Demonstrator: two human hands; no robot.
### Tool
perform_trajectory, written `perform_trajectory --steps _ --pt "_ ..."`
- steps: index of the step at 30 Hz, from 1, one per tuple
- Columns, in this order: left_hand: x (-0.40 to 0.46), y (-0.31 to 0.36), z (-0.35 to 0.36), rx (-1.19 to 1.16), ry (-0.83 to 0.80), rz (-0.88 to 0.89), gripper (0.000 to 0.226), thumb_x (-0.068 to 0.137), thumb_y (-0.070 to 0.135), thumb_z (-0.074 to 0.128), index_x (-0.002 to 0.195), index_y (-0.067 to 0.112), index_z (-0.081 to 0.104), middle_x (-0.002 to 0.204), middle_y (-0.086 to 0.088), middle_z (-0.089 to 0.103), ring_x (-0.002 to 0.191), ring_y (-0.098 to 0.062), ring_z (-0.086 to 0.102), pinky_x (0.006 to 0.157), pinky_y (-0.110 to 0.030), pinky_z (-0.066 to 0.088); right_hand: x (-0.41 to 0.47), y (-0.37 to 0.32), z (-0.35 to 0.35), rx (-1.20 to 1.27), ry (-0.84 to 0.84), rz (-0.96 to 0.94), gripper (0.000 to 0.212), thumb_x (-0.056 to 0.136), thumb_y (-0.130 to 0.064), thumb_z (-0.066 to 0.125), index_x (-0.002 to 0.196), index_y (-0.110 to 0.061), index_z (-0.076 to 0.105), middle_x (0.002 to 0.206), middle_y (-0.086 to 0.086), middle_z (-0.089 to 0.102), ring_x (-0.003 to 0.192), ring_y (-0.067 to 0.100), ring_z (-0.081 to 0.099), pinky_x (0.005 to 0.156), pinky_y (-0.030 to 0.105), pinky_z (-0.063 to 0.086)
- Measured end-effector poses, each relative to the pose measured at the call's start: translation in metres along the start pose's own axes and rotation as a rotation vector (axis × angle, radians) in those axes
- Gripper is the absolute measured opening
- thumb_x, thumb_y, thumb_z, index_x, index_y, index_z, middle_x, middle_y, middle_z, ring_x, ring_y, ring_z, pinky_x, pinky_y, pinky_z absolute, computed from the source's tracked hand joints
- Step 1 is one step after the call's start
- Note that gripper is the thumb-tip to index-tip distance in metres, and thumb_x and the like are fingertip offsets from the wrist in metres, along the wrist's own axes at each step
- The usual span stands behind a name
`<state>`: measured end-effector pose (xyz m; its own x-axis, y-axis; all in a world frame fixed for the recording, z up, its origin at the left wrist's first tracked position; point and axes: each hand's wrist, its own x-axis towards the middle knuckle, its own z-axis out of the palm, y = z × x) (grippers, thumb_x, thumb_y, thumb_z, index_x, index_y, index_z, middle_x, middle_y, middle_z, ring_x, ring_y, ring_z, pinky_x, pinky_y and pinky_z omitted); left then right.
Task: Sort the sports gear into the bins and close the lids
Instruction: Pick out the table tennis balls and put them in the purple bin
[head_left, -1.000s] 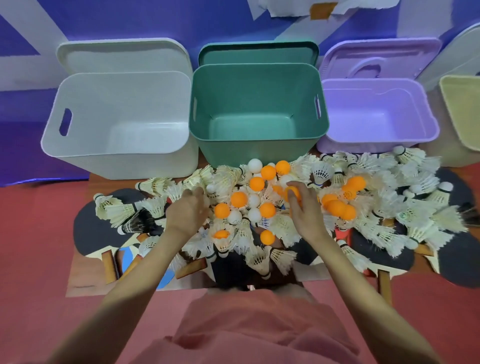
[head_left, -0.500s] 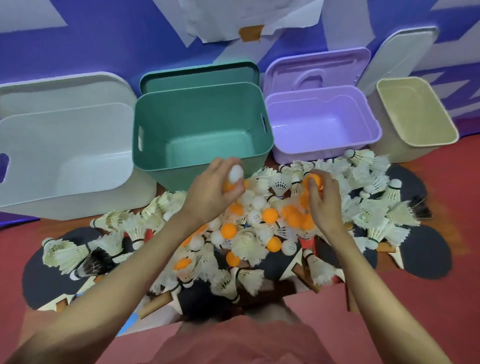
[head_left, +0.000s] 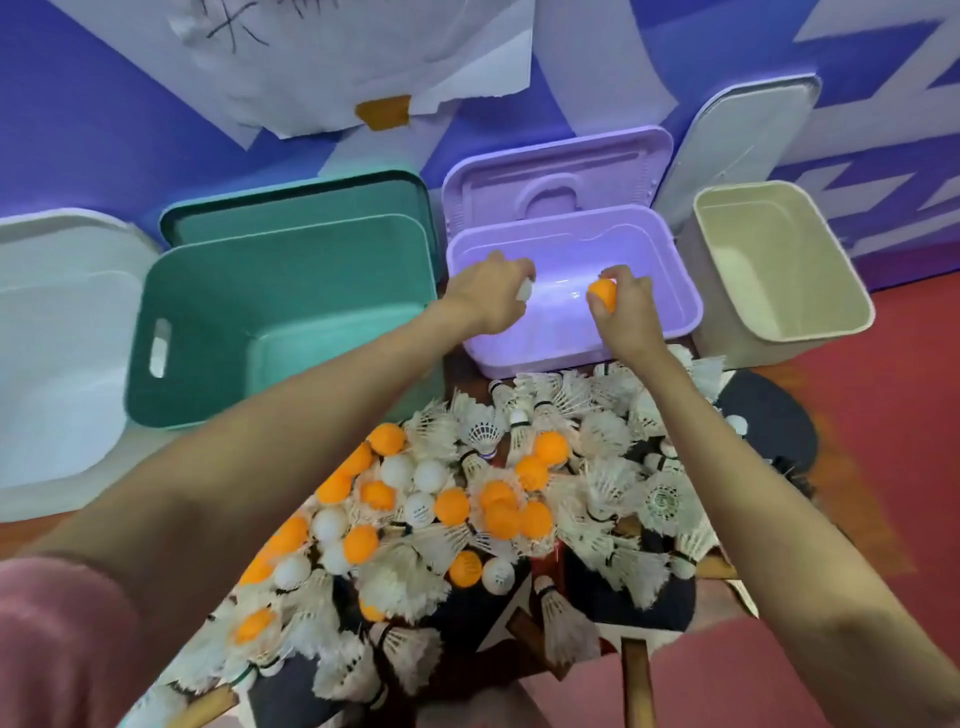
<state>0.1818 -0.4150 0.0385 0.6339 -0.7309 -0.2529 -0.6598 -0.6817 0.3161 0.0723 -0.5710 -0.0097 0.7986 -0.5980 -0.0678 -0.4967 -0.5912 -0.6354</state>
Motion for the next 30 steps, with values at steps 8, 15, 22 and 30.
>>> perform_trajectory --steps 8,15,22,30 --pt "0.033 -0.005 0.047 0.001 -0.095 -0.156 0.038 0.091 0.016 0.05 0.13 0.015 0.048 0.127 -0.017 0.047 0.112 -0.037 0.051 0.085 -0.039 0.044 0.029 0.013 0.027 -0.116 -0.199 0.022 0.034 0.094 -0.019 0.052 0.122 -0.004 0.041 0.121 0.022 0.038 0.076 0.035 0.047 0.078 0.043 0.044" --pt "0.026 -0.001 0.058 0.178 -0.146 -0.144 0.036 0.092 0.017 0.049 0.127 0.009 0.048 0.127 -0.017 0.044 0.112 -0.036 0.048 0.084 -0.039 0.04 0.029 0.018 0.033 -0.248 -0.234 -0.046 0.032 0.095 -0.015 0.05 0.121 -0.002 0.04 0.119 0.022 0.041 0.083 0.042 0.054 0.065 0.038 0.037" --pt "-0.003 -0.001 0.052 0.066 0.051 -0.104 0.033 0.089 0.019 0.051 0.12 0.01 0.056 0.12 -0.014 0.052 0.109 -0.033 0.052 0.089 -0.039 0.04 0.016 0.017 0.026 -0.185 -0.179 -0.069 0.034 0.093 -0.015 0.052 0.124 -0.003 0.043 0.123 0.018 0.042 0.08 0.034 0.052 0.07 0.036 0.039" --pt "-0.133 0.004 0.072 -0.226 0.343 0.289 0.02 0.089 0.009 0.049 0.103 0.008 0.063 0.096 -0.009 0.06 0.088 -0.024 0.055 0.071 -0.032 0.043 -0.084 0.0 0.005 0.216 0.054 -0.213 0.024 0.093 -0.01 0.052 0.117 -0.005 0.052 0.113 0.013 0.05 0.086 0.019 0.056 0.071 0.024 0.047"
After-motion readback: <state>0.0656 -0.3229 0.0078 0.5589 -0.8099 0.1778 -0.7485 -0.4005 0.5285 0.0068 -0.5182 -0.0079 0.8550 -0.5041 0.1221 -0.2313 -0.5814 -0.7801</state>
